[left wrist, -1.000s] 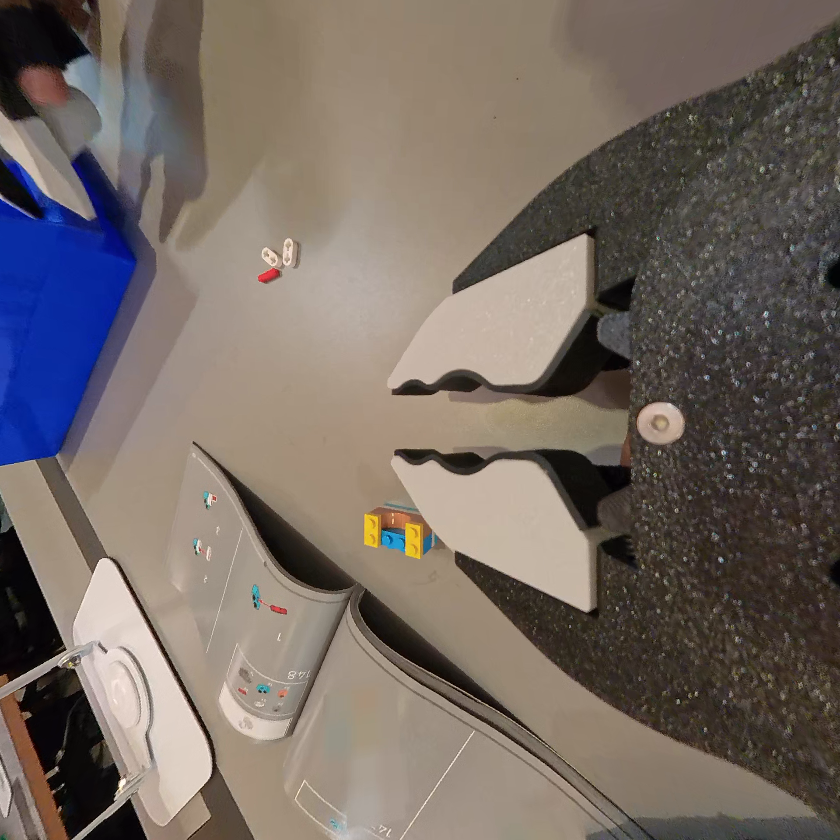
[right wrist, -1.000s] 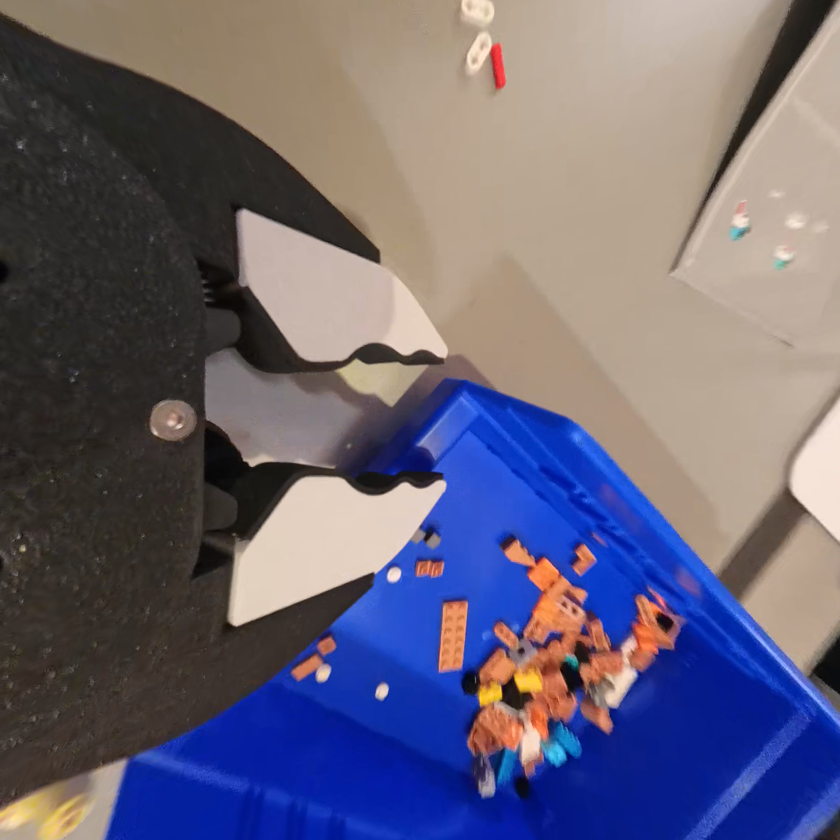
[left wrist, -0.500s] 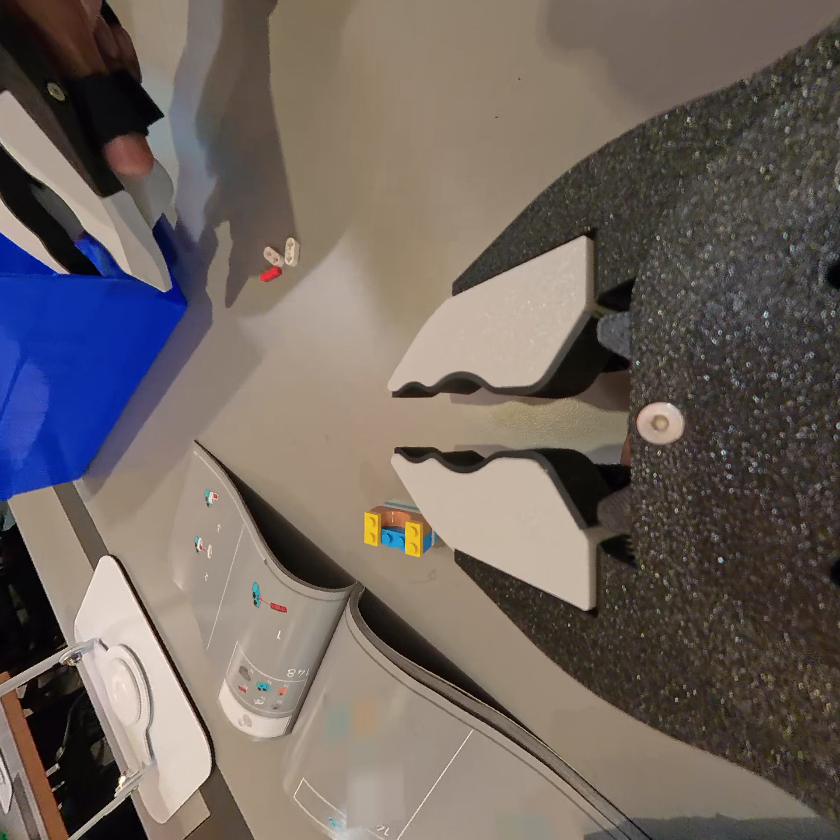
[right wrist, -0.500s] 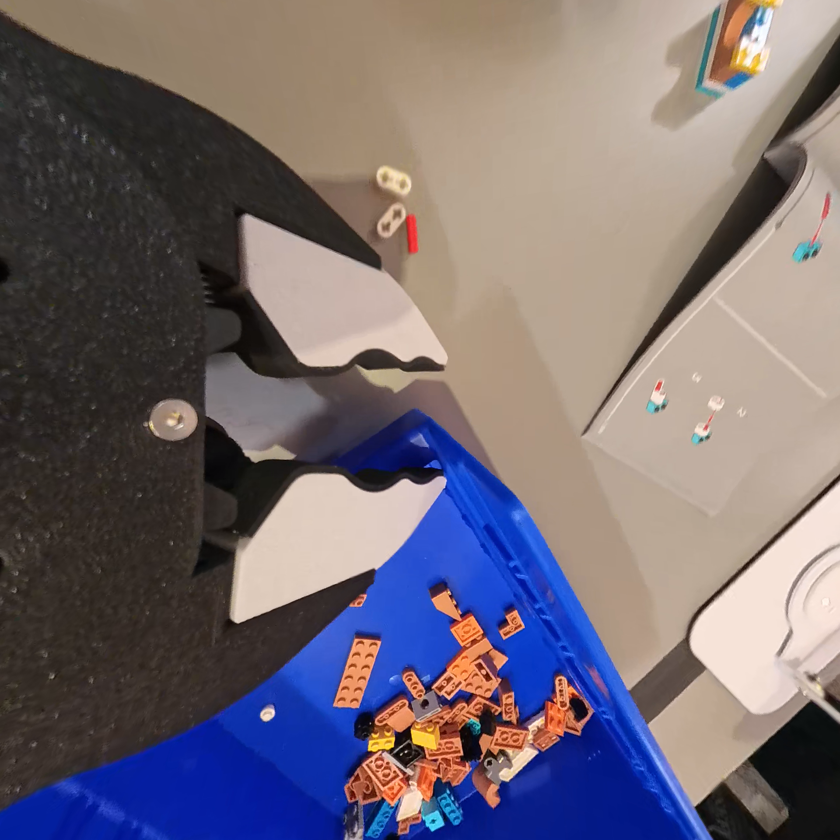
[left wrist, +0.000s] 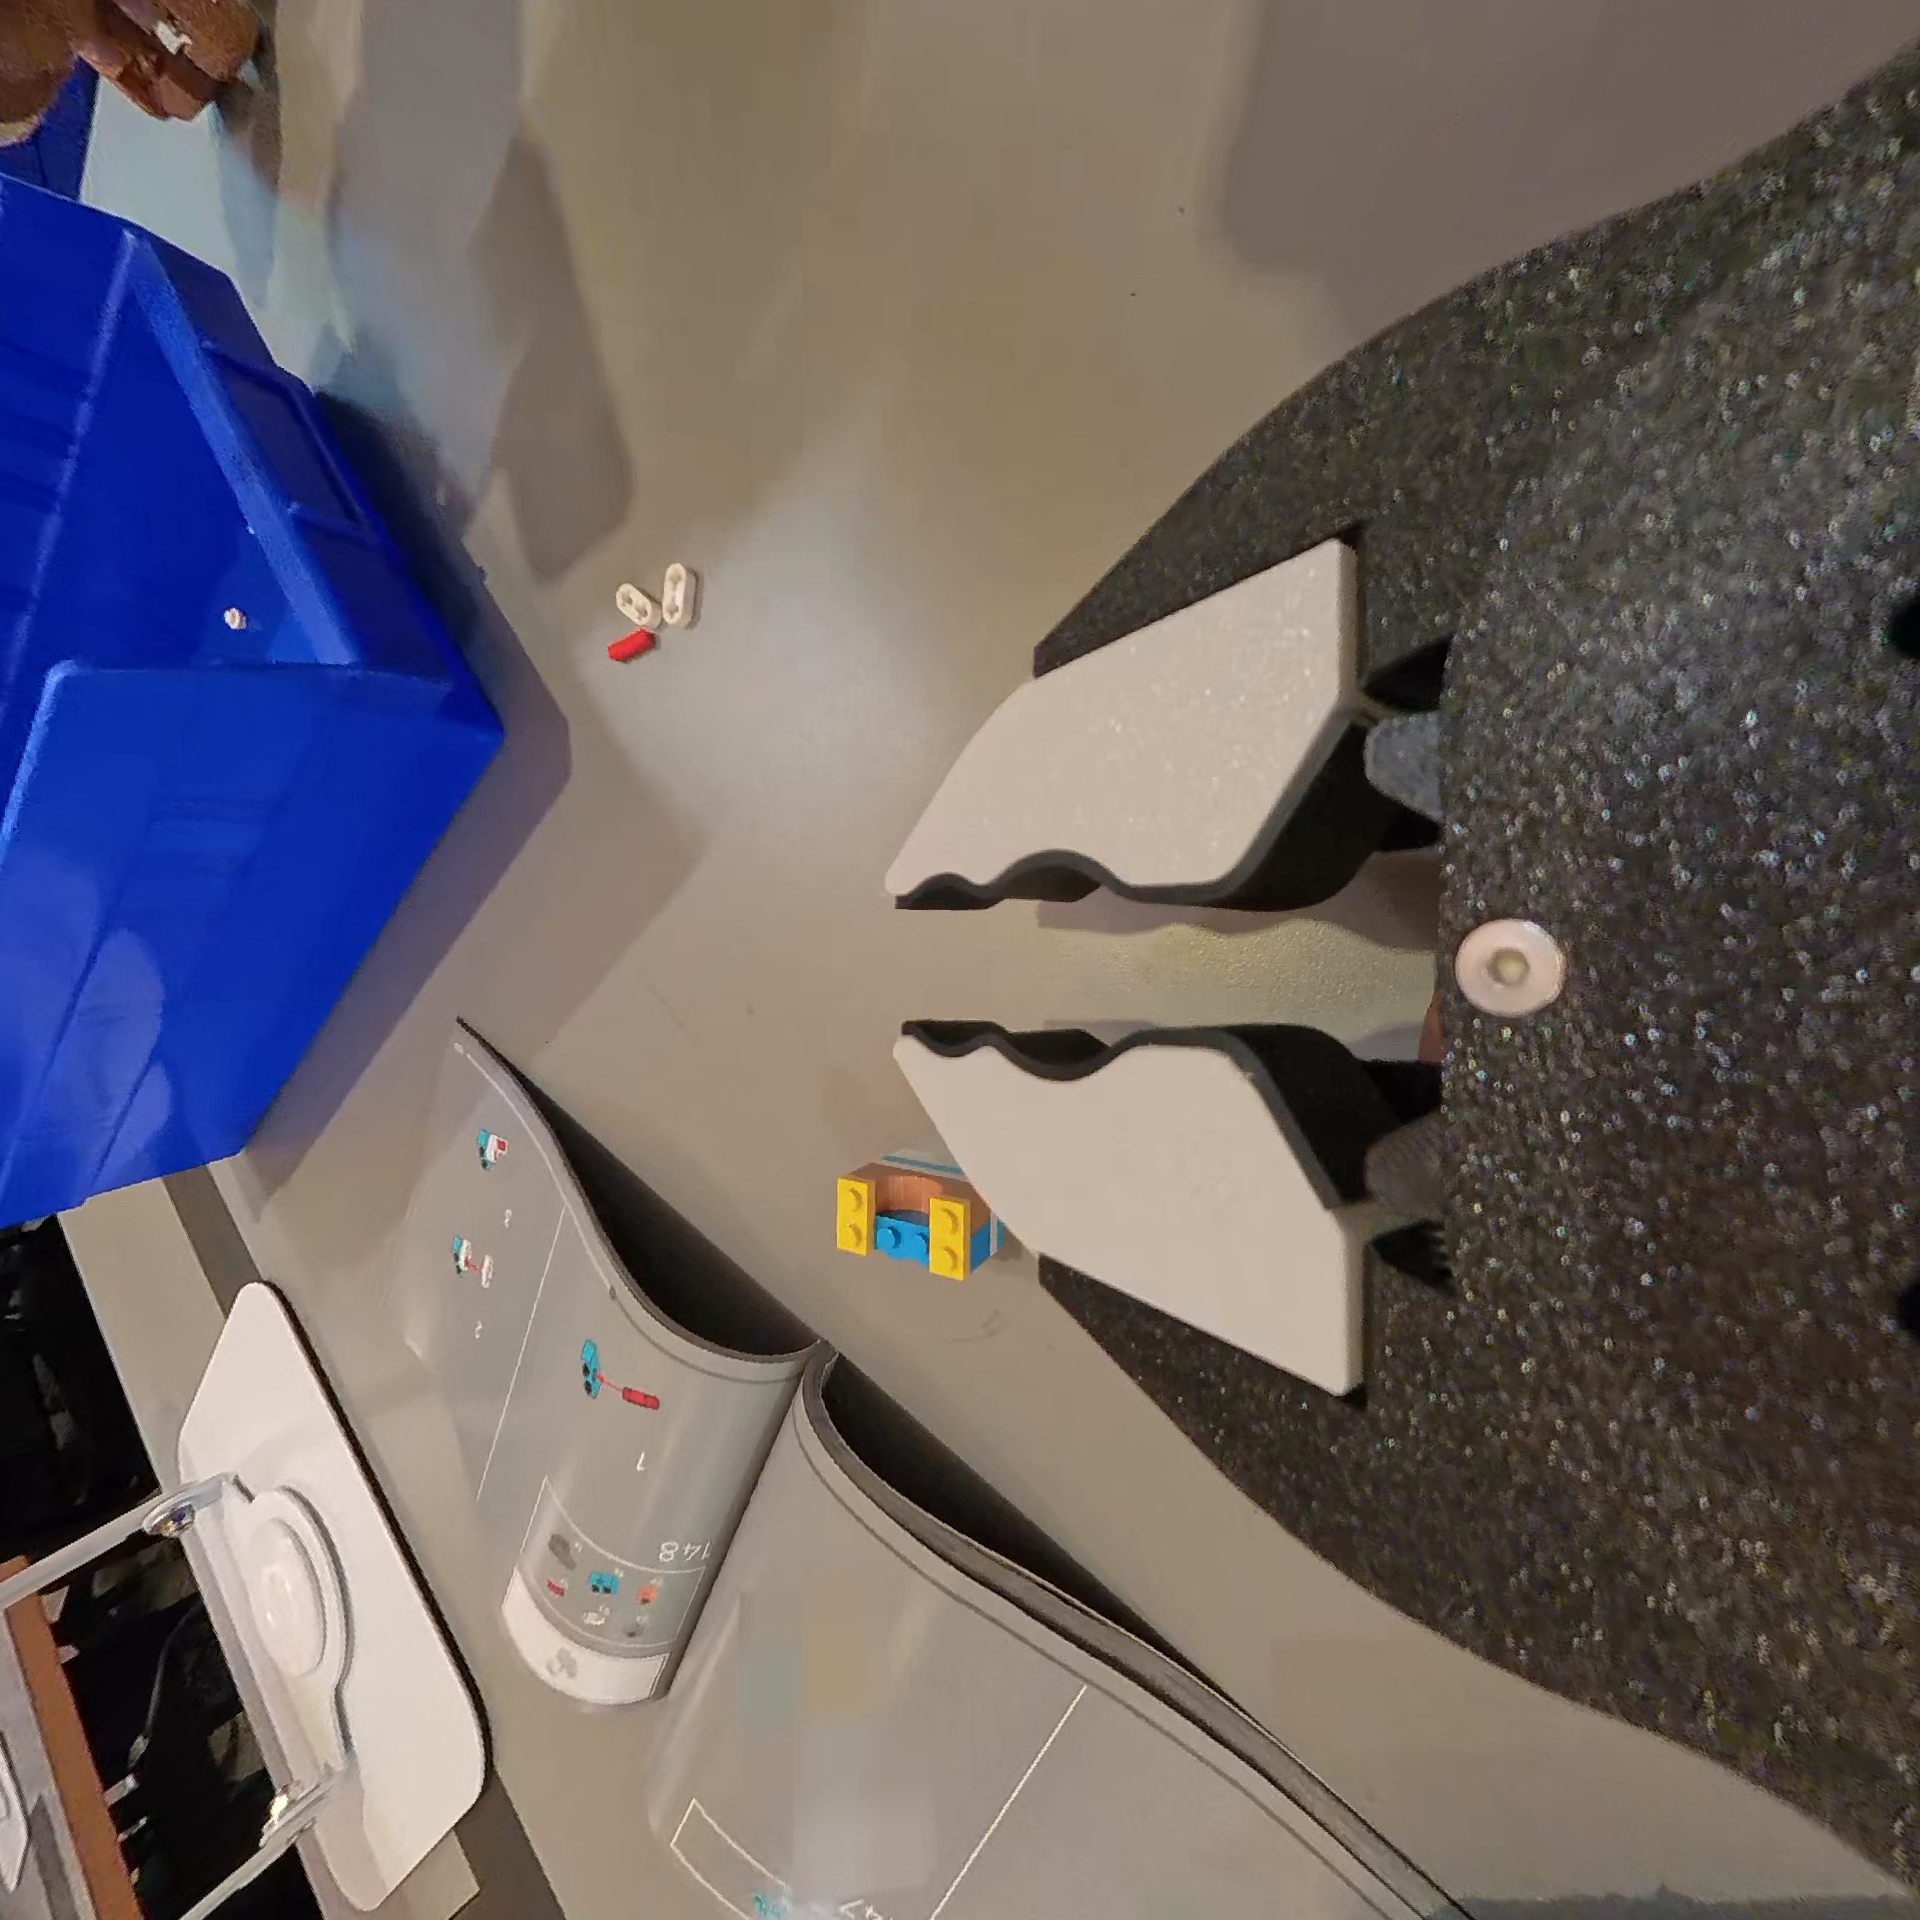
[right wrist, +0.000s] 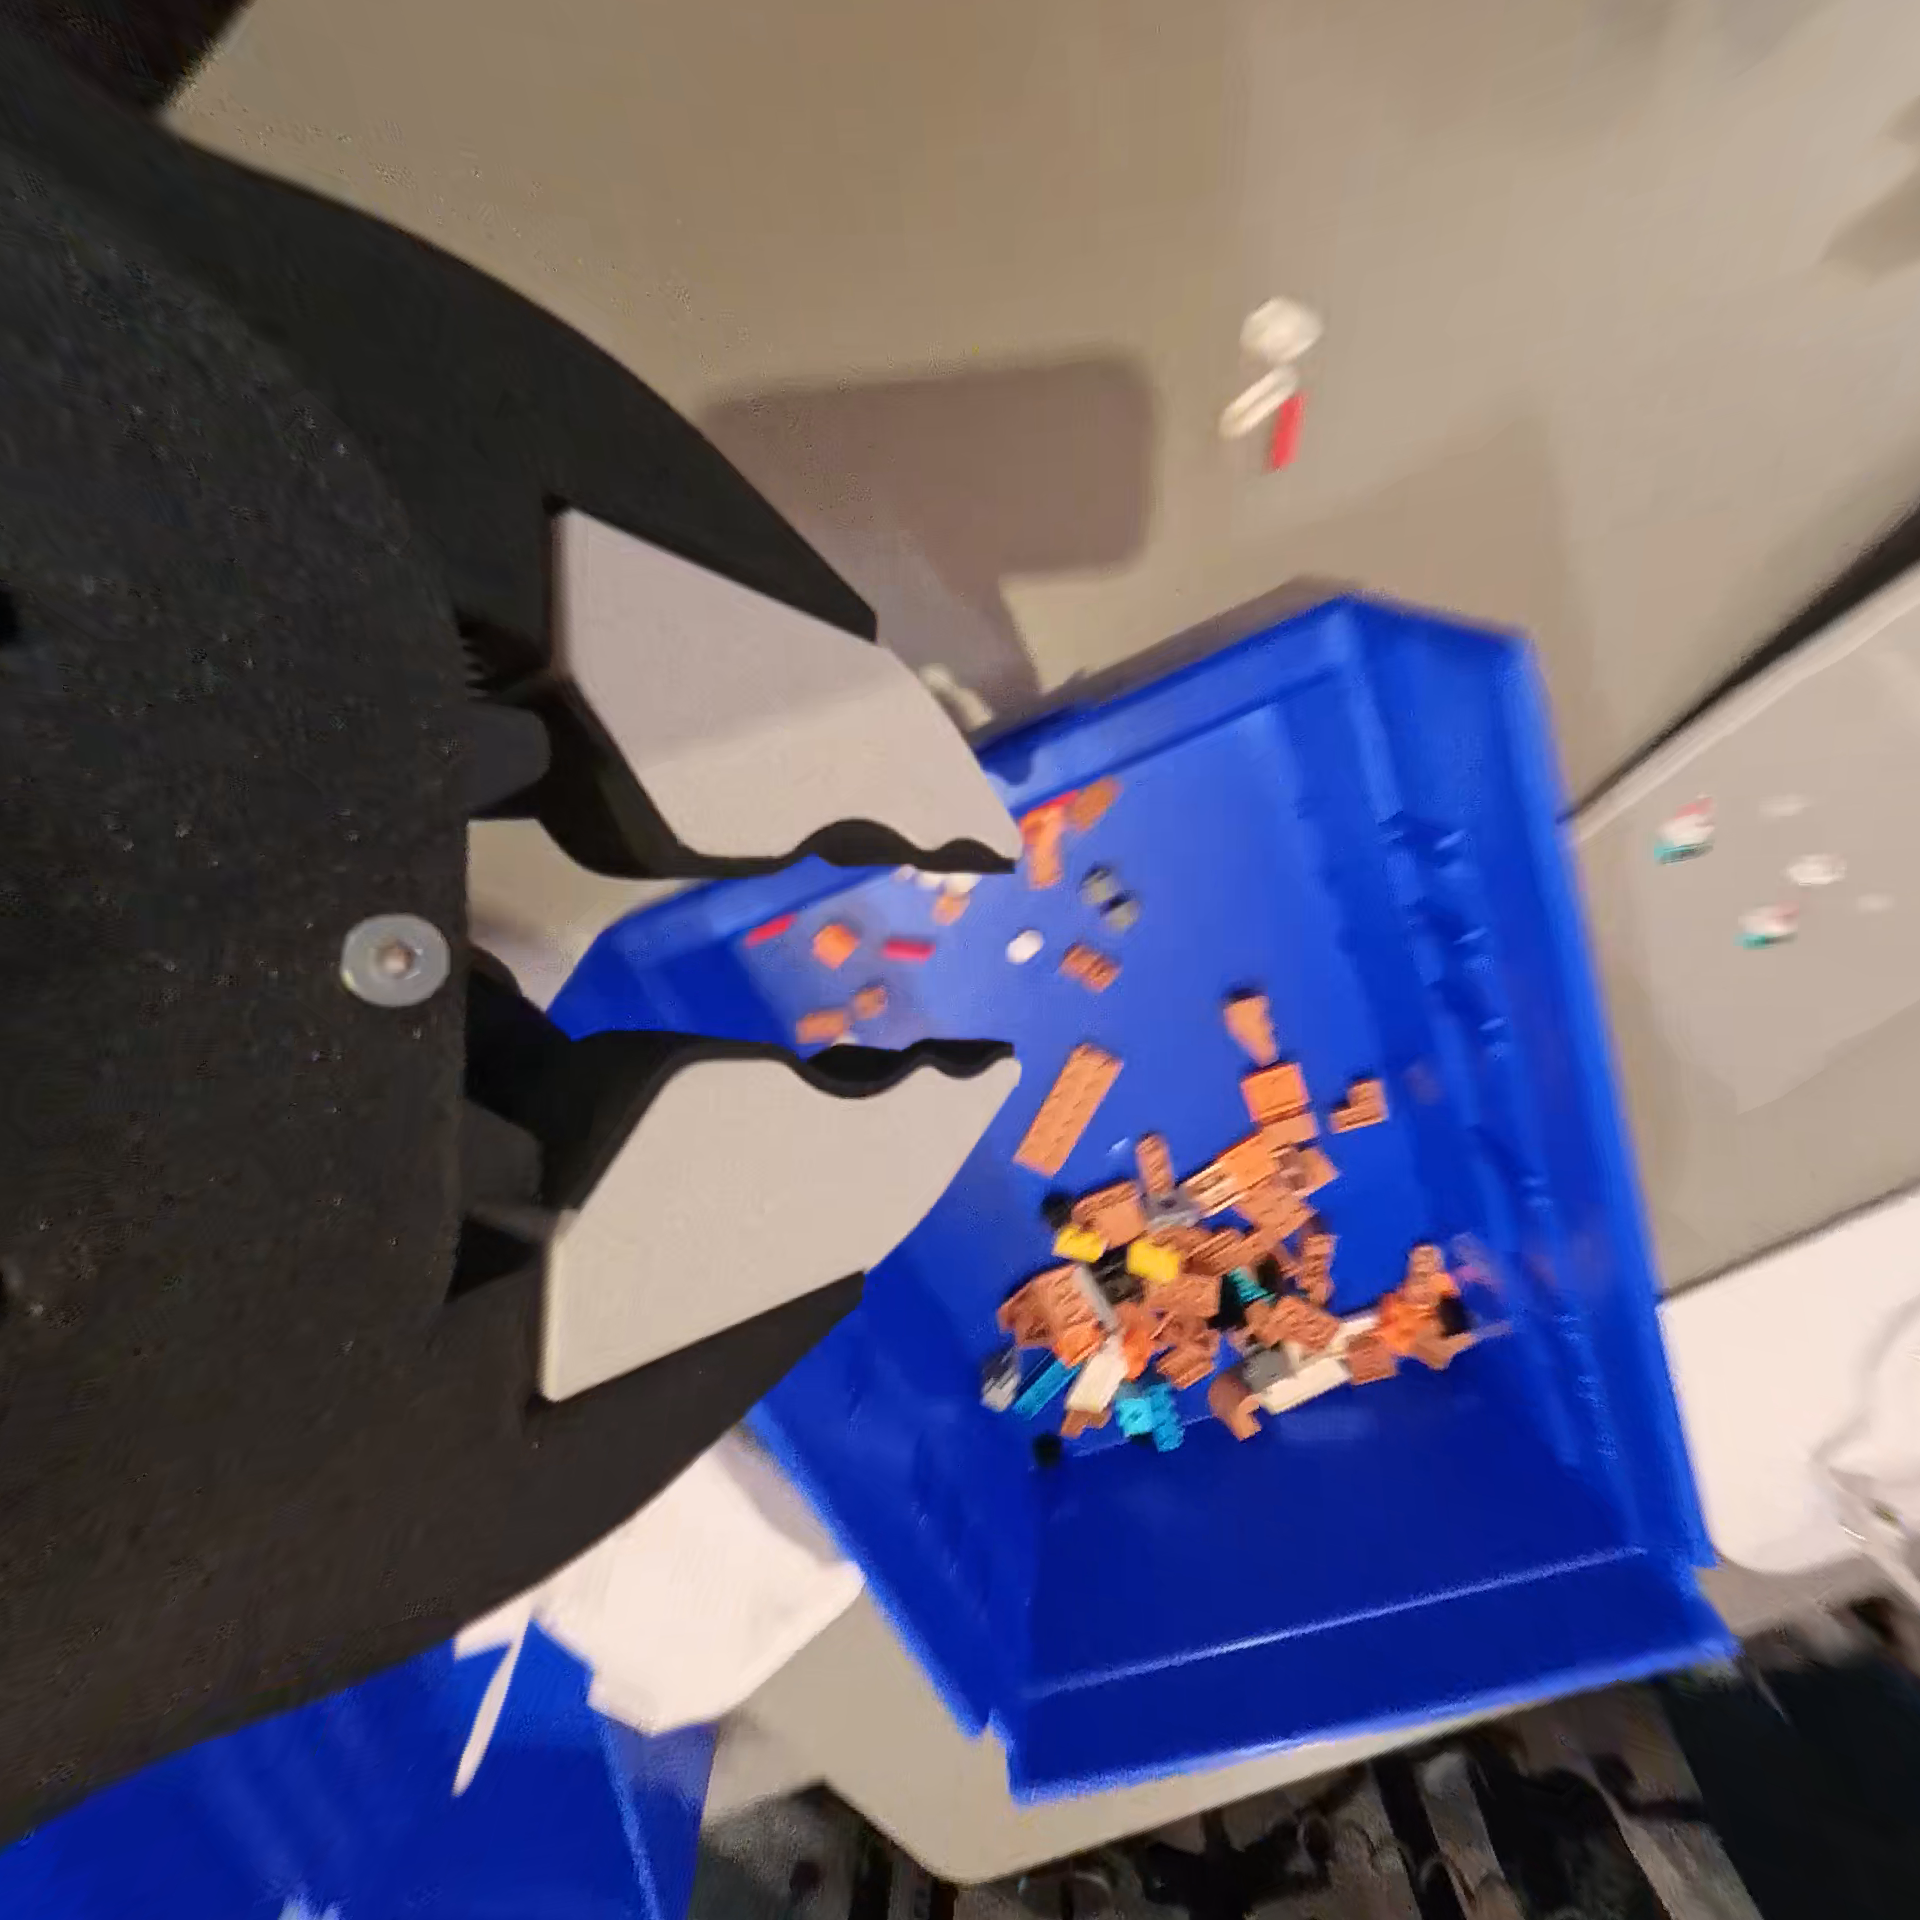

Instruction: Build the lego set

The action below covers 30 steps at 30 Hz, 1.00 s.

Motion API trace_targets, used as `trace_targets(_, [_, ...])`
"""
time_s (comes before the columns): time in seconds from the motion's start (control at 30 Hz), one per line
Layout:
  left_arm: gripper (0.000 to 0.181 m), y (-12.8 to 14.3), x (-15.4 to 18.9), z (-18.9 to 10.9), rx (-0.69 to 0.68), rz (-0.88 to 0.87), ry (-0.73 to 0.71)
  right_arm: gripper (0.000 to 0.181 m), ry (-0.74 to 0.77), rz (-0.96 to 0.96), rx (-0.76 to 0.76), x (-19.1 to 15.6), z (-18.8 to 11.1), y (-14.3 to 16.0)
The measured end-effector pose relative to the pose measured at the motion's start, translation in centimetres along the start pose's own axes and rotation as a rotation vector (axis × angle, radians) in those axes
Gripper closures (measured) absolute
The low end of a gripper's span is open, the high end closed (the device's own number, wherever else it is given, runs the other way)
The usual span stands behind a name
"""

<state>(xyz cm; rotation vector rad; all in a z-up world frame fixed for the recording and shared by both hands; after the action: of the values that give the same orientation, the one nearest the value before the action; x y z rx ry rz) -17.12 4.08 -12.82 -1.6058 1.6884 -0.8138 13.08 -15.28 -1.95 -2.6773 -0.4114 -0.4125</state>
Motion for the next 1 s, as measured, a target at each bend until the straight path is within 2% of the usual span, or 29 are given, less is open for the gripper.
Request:
trace_targets(0.13, [0.161, -0.1, -0.1, 0.2, -0.013, 0.003, 0.000, 0.160, -0.191, -0.235, -0.260, 4.0, 1.7, 0.1])
trace_targets(0.27, [0.161, -0.1, -0.3, 0.2, -0.011, -0.014, -0.004, 0.160, -0.341, -0.446, -0.452, 4.3, 5.9, -0.7])
trace_targets(0.33, [0.161, -0.1, -0.6, 0.1, -0.002, -0.037, 0.004, 0.162, -0.382, -0.429, -0.530, 3.8, 7.9, -0.9])
trace_targets(0.43, [0.162, -0.1, -1.0, 0.0, 0.015, -0.081, 0.028, 0.161, -0.363, -0.396, -0.609, 3.3, 9.5, -0.6])
trace_targets(0.6, [0.163, -0.1, -1.8, 0.0, 0.020, -0.134, 0.056, 0.159, -0.389, -0.276, -0.601, 3.0, 10.2, -0.3])
trace_targets(1.0, [0.163, -0.1, -0.9, -0.2, 0.036, -0.049, 0.022, 0.158, -0.360, -0.171, -0.714, 2.3, 12.0, 0.2])
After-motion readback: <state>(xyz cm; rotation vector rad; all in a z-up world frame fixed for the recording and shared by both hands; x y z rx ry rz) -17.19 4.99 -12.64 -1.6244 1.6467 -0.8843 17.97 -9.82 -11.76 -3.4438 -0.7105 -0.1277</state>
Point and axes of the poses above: each gripper's, where its closed fingertips meet, z out along the fingers, y out of its underside, x = y × z across the jaws, the point moved 10 cm from there along -z, back along the fingers, and after that the axes turned 8 degrees about -x, right-handed, at the moved point
